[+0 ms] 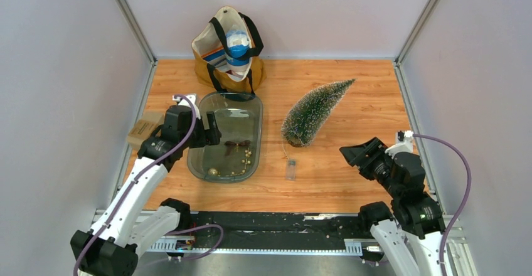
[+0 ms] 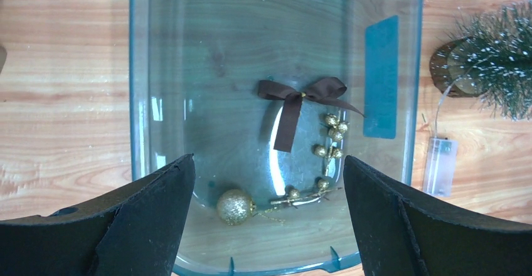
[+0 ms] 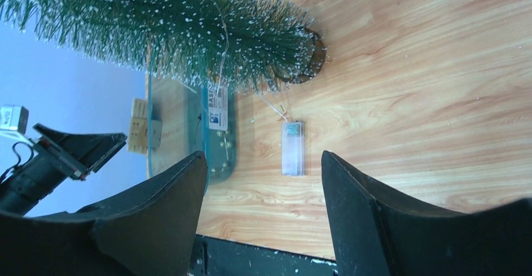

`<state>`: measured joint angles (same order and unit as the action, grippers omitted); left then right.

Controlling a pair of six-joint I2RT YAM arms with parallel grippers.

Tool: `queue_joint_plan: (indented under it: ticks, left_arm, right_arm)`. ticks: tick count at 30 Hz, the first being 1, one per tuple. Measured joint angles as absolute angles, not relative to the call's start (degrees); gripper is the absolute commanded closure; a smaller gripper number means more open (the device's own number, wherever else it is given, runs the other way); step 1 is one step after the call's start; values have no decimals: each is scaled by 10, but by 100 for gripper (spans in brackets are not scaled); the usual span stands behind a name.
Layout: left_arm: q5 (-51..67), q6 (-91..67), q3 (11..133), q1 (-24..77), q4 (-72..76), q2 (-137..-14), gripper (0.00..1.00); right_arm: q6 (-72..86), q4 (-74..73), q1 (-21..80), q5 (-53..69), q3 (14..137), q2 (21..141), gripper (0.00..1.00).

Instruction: Decorate the small christmas tree

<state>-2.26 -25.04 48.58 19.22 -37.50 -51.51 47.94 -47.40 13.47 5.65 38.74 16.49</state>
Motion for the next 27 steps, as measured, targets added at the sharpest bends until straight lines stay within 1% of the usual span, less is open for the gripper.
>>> queue_joint_plan:
  ticks: [6,11,13,14,17,18,19,21,24,27]
  left_arm:
    - [22,-246,464,133,-373,-515,5]
    - [48,-242,464,114,-371,-520,5]
    - [55,-241,464,112,-371,-522,5]
    - [56,-241,464,112,-371,-522,5]
    - [57,-241,464,111,-371,-522,6]
    - [56,-239,464,111,-373,-522,5]
    - [55,-238,464,110,-375,-522,5]
    - [50,-233,466,109,-383,-522,5]
    - [37,-221,473,107,-396,-522,5]
    - [22,-202,489,106,-412,-525,5]
  right_arm:
    - [467,-517,167,52,420,182,32]
    - [455,-515,231,29,435,226,32]
    - [454,-498,286,-15,435,249,31]
    - [454,-493,335,-27,436,266,30]
    - [455,-488,532,-159,466,331,27]
    - [455,-484,623,-227,487,366,27]
    - [453,-471,692,-274,504,399,26]
    - [444,-448,783,-349,537,464,25]
    - [406,-402,856,-418,584,570,24]
    - [372,-374,872,-433,624,659,23]
